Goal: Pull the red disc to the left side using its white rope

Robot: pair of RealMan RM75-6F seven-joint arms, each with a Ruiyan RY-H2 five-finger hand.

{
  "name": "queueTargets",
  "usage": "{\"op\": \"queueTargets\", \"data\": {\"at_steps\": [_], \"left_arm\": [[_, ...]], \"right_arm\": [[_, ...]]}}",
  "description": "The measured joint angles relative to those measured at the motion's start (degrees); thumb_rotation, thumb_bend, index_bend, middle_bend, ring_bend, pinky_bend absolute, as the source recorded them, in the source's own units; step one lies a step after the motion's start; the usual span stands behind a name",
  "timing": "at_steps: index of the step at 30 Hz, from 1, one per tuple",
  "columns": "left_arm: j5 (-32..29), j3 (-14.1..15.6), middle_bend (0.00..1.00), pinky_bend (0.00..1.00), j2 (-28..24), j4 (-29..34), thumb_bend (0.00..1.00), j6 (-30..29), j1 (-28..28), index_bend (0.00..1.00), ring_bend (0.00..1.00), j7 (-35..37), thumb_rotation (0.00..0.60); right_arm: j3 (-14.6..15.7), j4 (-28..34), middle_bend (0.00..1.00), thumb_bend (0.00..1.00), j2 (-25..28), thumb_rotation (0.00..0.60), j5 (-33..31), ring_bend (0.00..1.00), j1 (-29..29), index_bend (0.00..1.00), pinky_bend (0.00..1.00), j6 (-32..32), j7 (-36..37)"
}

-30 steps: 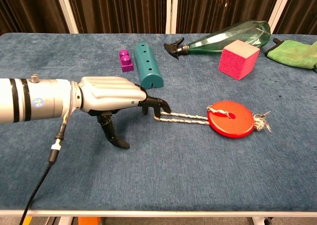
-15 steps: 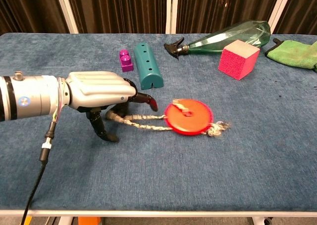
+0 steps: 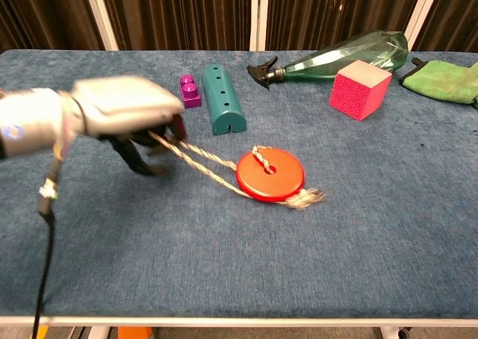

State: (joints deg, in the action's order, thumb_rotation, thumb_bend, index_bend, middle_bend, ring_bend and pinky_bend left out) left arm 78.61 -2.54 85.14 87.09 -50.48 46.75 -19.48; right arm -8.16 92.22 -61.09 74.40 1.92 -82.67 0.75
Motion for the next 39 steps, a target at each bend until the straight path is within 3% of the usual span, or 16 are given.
{"op": "queueTargets", "data": {"at_steps": [6,13,17,22,30,36,38,39], "left_arm": [[-3.5,0.4,1.0,0.45,-10.5,3.7,0.29,-5.3,-4.8,0.8,0.83,-2.9,0.6],[-15.8,0.9,1.0,0.46,-22.8,4.7,0.29,-10.8,-11.7,0.81,0.83,-7.7,0.6],[-22.1,0.4,1.0,0.5,-27.7,4.6,0.29,-14.6,-15.8,0.81,0.83,-9.1,0.6],[-24.4,-0.4,1.0,0.5,-31.0,4.0,0.29,-17.1,-19.0,0.81,0.83,-8.5,0.6],[-21.5,-1.1,1.0,0.5,-30.5,4.1,0.29,-16.8,-19.3,0.81,0.83,-6.1,0.6],[-12.0,-2.7,1.0,0.51,-27.3,3.8,0.29,-19.0,-18.5,0.81,0.82,2.4,0.6],[-6.6,-3.3,0.97,0.47,-24.8,2.7,0.27,-19.9,-17.7,0.78,0.74,6.3,0.6],[-4.4,-3.4,0.89,0.43,-23.6,2.0,0.25,-20.2,-17.2,0.69,0.65,7.8,0.6]], "right_arm": [[0.0,-0.1,0.0,0.23,-0.3,0.6,0.0,0.0,0.3,0.0,0.0,0.4,-0.1],[0.1,0.1,0.0,0.23,-0.7,0.6,0.3,0.0,0.7,0.0,0.0,0.7,-0.8],[0.1,0.5,0.0,0.23,-0.7,0.6,0.3,0.0,0.7,0.0,0.0,0.5,-1.3],[0.1,0.7,0.0,0.23,-0.6,0.6,0.2,0.0,0.6,0.0,0.0,0.4,-1.5],[0.3,0.4,0.0,0.23,-1.0,0.6,0.4,0.0,0.9,0.0,0.0,0.7,-1.4],[0.3,0.3,0.0,0.23,-1.2,0.6,0.2,0.0,0.9,0.0,0.0,0.8,-1.4],[0.4,0.3,0.0,0.23,-1.3,0.6,0.3,0.0,0.8,0.0,0.0,0.8,-1.3],[0.5,0.2,0.0,0.23,-1.4,0.6,0.3,0.0,0.8,0.0,0.0,0.9,-1.2]]}}
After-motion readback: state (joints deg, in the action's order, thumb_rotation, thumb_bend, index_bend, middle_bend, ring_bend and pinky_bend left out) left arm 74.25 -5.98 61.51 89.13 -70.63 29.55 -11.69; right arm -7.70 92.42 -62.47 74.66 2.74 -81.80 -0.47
